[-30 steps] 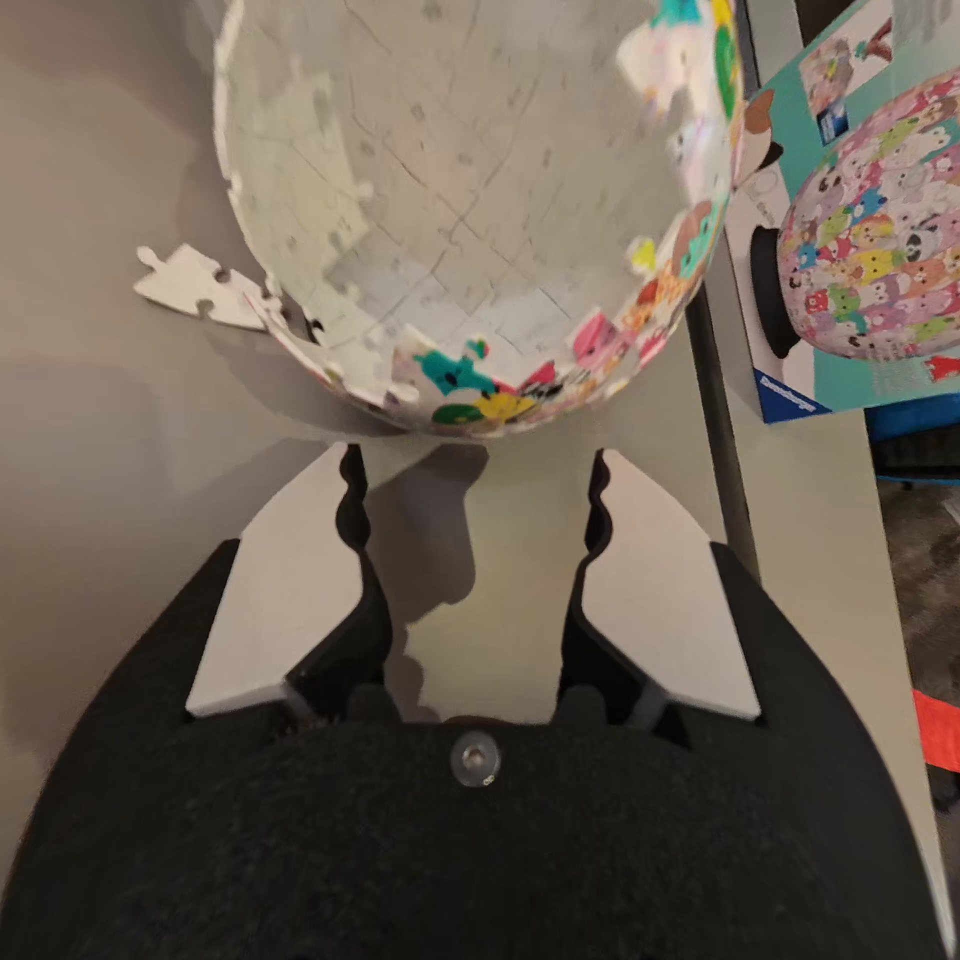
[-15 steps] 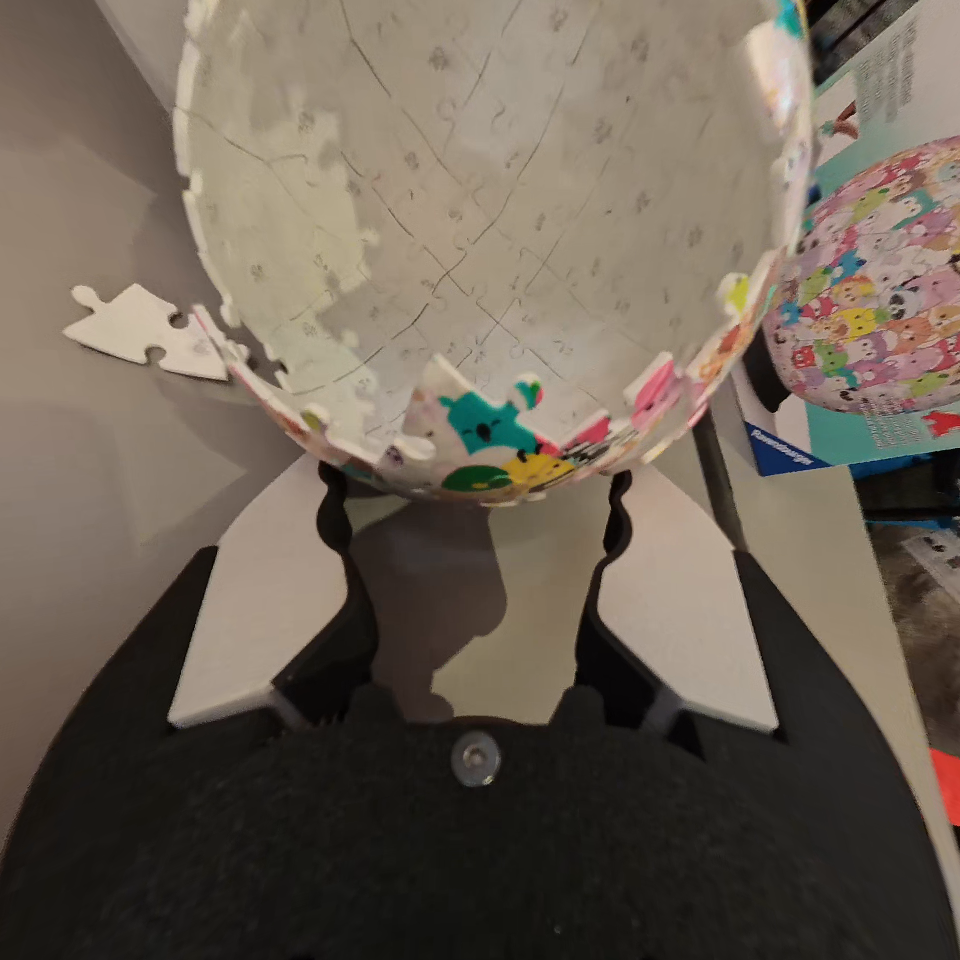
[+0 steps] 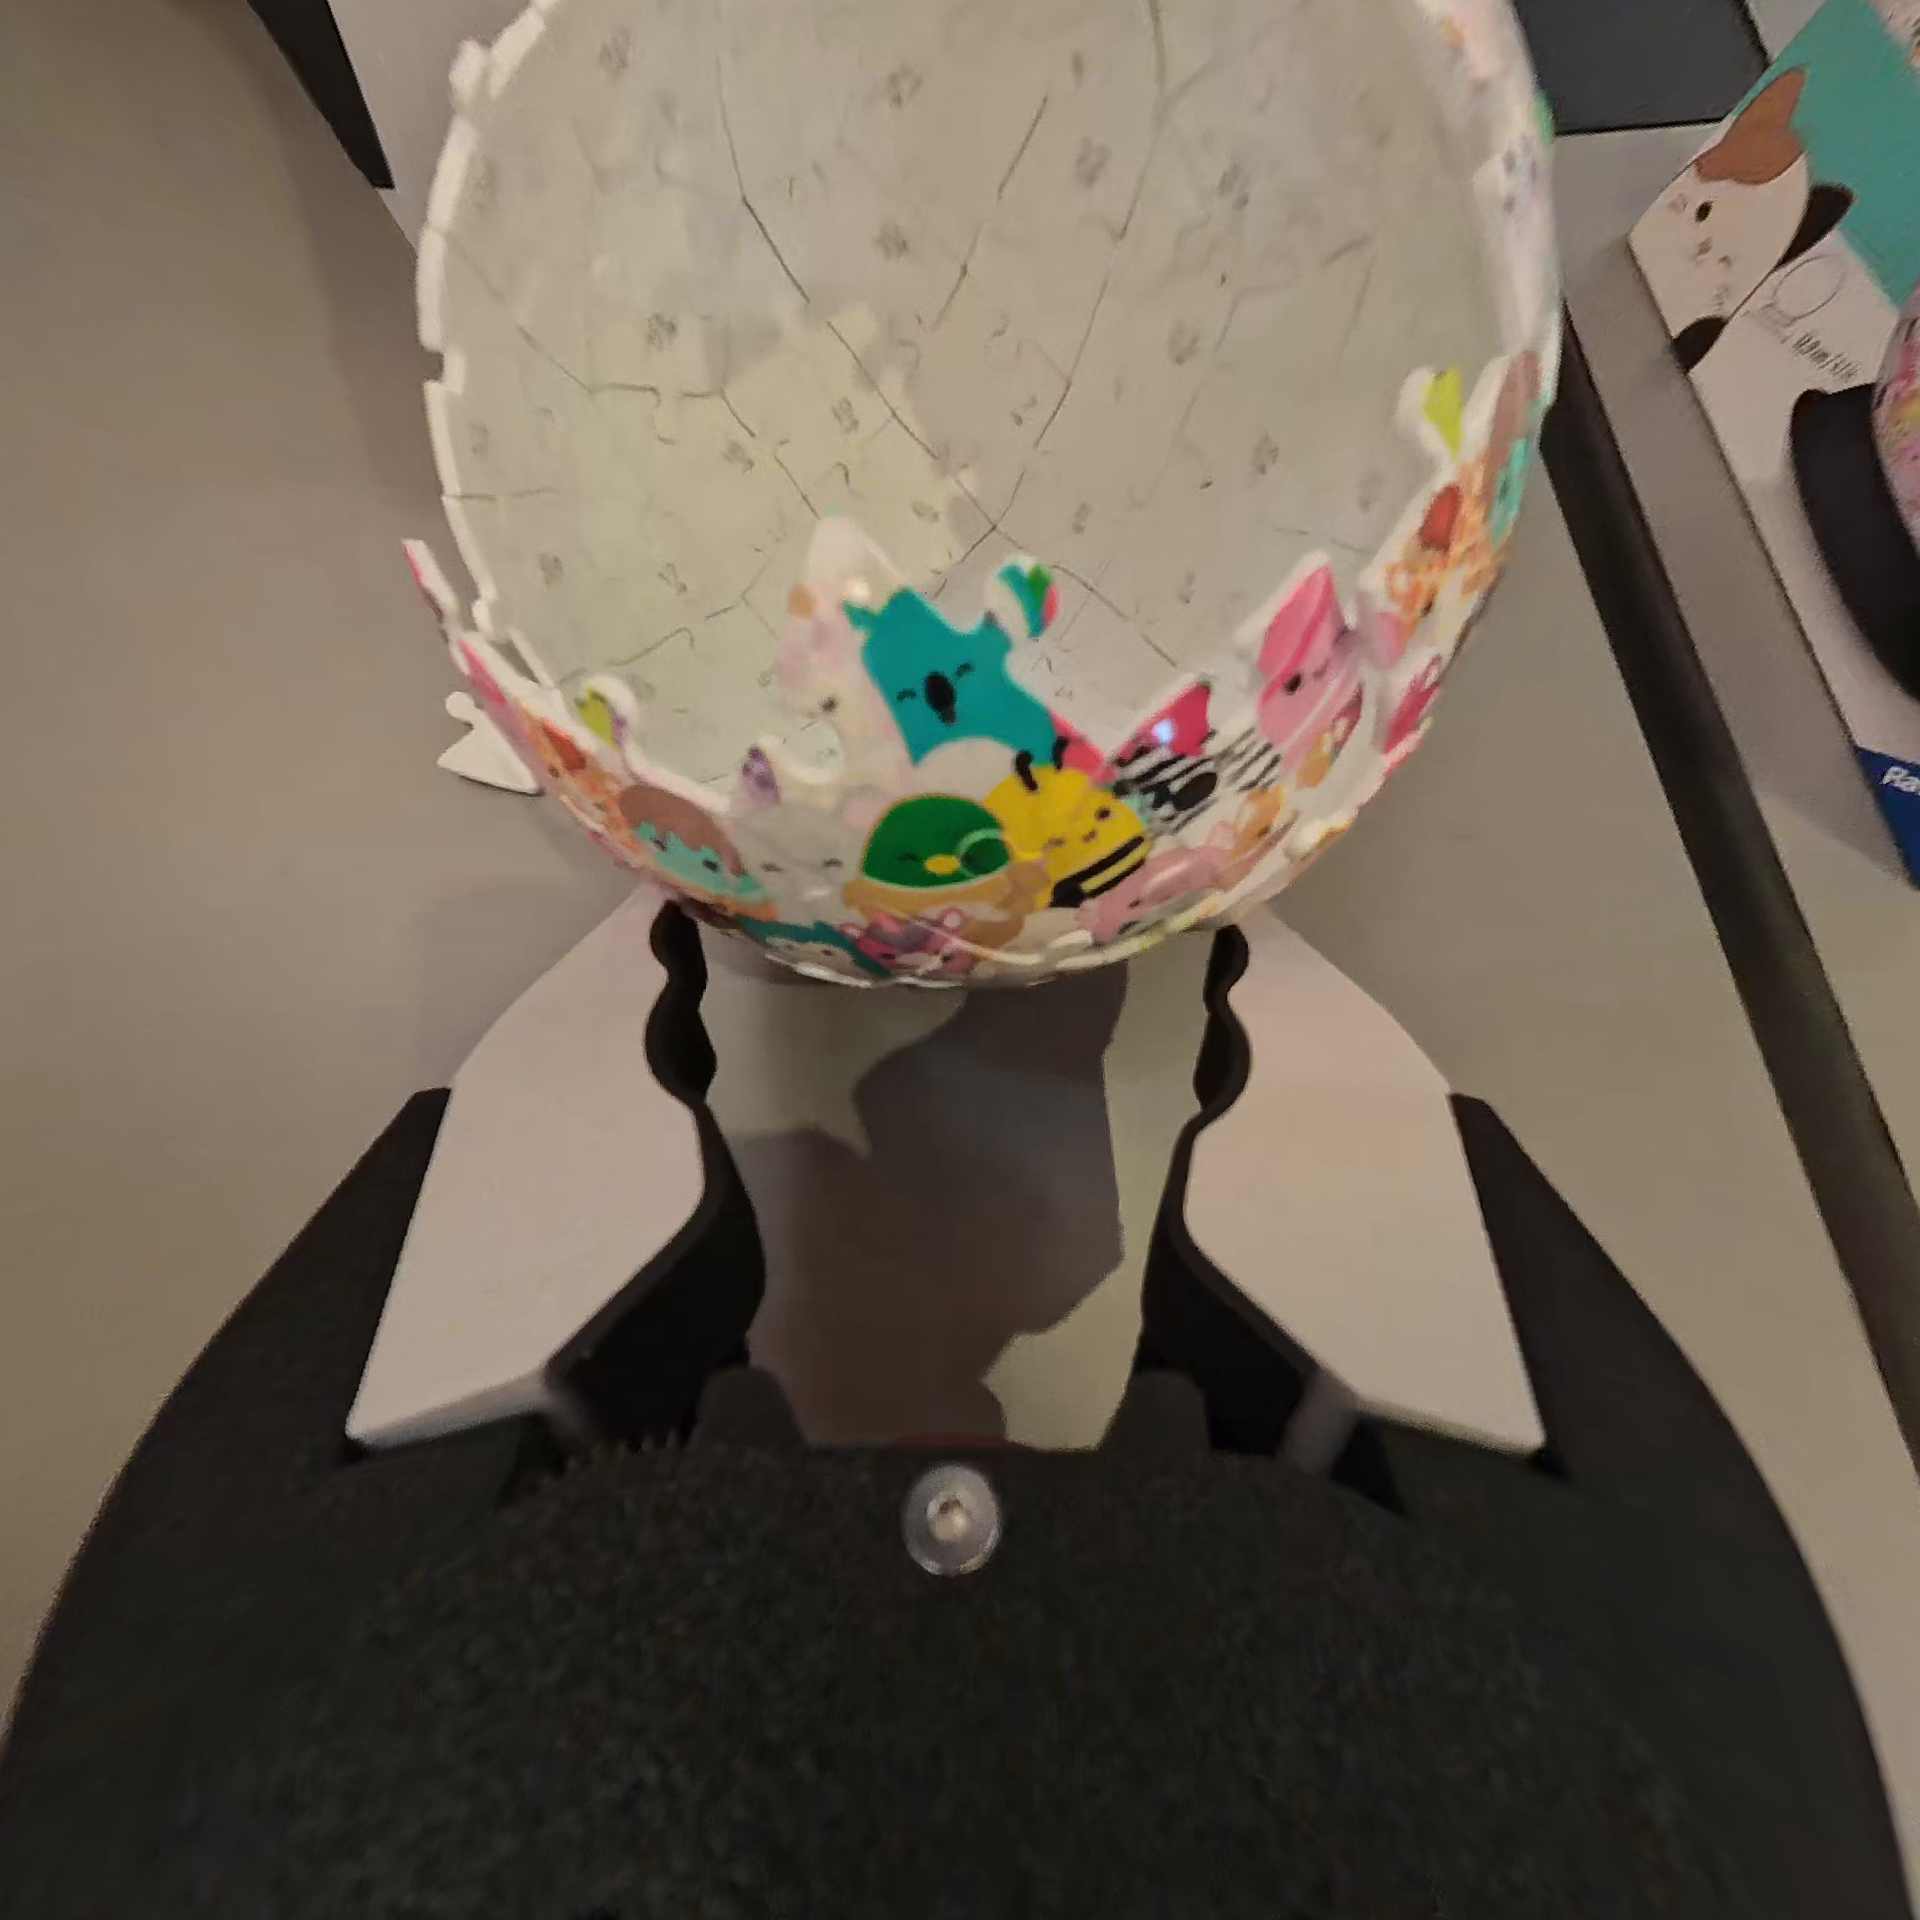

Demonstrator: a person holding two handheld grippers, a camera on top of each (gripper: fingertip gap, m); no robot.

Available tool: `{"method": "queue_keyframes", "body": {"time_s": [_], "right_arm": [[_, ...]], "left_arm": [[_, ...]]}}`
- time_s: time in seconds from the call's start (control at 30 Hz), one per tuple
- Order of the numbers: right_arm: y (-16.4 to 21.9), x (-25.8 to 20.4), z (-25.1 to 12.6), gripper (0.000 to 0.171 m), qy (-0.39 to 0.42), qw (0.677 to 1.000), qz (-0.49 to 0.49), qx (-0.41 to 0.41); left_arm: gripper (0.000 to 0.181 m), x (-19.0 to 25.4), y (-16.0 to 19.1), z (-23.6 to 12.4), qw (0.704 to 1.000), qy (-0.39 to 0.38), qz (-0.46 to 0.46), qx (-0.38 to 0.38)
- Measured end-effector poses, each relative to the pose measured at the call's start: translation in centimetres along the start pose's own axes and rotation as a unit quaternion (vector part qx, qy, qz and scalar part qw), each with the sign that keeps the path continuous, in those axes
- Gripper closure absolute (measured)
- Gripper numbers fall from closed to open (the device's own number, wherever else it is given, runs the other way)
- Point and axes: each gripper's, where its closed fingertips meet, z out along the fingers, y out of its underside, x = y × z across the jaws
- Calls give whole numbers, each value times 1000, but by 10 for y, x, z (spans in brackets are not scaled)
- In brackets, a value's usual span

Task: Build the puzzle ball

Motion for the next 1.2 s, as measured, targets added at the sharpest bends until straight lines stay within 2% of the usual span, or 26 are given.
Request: {"method": "queue_keyframes", "body": {"time_s": [0.17, 0.2, 0.3, 0.37, 0.47, 0.57, 0.9, 1.1, 1.2], "right_arm": [[3, 7, 1, 68, 28, 1000, -13, 7], [5, 10, 0, 64, 48, 998, -34, 0], [5, 23, -4, 64, 139, 982, -127, -22], [-3, 24, -4, 66, 161, 974, -158, -14], [-7, 20, 1, 66, 143, 978, -150, -18], [-5, 16, 1, 66, 116, 985, -121, -27], [-3, 4, 4, 67, 19, 999, -25, -10], [19, 5, -5, 67, 60, 996, -41, -46], [24, -10, -30, 86, 98, 995, -18, -30]], "left_arm": [[87, -9, 4, -6, 998, -55, 19, -6], [86, -9, 5, -7, 997, -68, 26, -6], [83, -5, 1, -9, 993, -104, 47, -1], [78, -2, 0, -6, 993, -109, 43, -9], [74, -2, -3, -4, 995, -98, 17, -9], [82, -2, -6, -7, 997, -78, -9, -1], [82, 2, -8, -10, 999, -1, -38, -9], [89, 0, 6, -26, 998, -42, -36, -12], [102, 16, 11, -60, 997, -60, -56, 15]]}}
